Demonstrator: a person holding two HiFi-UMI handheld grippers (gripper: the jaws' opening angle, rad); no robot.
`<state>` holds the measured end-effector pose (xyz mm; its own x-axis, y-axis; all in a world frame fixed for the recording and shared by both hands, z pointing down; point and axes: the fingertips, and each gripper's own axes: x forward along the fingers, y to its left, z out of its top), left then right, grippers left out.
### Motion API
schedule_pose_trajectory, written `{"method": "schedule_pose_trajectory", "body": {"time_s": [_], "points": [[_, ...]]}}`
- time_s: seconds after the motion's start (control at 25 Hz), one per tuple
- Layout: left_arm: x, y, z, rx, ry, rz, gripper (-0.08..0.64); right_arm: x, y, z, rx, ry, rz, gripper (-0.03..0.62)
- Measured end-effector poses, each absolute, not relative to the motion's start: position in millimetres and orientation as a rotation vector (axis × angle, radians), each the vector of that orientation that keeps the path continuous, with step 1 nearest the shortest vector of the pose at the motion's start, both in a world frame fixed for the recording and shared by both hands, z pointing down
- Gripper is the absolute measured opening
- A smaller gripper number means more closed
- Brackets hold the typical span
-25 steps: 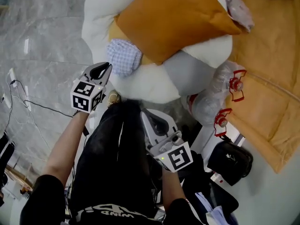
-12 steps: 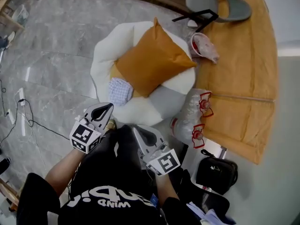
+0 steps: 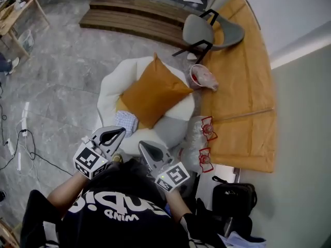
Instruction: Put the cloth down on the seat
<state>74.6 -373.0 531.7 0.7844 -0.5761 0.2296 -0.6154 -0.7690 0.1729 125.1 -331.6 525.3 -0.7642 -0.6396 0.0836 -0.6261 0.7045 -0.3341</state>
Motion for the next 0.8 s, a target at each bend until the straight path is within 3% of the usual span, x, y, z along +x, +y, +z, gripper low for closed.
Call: {"method": "schedule_pose_trajectory", "body": {"time_s": [0.24, 0.8], "points": [[79, -354, 491, 2.723, -0.913, 0.172, 0.006, 122, -326, 493, -1.035, 2.856, -0.438, 0.019], [88, -330, 480, 2.754, -0.879, 0.143, 0.006, 114, -314, 475, -0.975, 2.902, -0.348, 0.018]]}}
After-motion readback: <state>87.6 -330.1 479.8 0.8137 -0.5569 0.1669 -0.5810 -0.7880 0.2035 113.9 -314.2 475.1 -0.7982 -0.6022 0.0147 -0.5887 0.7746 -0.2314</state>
